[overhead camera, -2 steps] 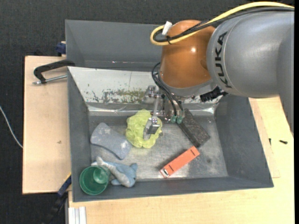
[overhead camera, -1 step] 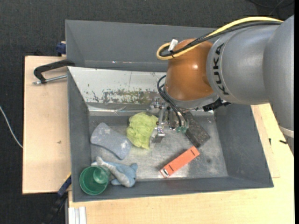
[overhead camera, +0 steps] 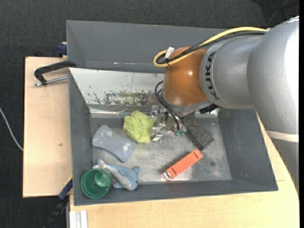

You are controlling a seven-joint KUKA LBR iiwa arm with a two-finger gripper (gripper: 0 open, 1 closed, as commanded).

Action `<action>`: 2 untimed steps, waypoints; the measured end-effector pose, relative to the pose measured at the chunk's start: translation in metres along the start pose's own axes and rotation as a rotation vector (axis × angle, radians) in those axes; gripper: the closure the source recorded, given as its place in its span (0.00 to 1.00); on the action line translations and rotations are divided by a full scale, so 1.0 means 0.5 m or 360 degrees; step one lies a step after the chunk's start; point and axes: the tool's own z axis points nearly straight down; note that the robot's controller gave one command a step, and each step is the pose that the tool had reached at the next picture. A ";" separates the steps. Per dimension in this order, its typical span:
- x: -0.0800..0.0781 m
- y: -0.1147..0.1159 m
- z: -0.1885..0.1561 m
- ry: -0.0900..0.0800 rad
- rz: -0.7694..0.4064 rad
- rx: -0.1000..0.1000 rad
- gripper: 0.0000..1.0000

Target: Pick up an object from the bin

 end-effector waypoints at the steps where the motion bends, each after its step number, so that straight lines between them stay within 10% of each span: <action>1: 0.000 0.000 0.000 0.0000 0.0000 0.0000 1.00; 2: 0.022 0.045 -0.312 0.0005 -0.0299 -0.0002 1.00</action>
Offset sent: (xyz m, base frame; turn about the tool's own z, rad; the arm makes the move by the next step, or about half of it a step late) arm -0.0154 0.0210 0.1534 -0.1887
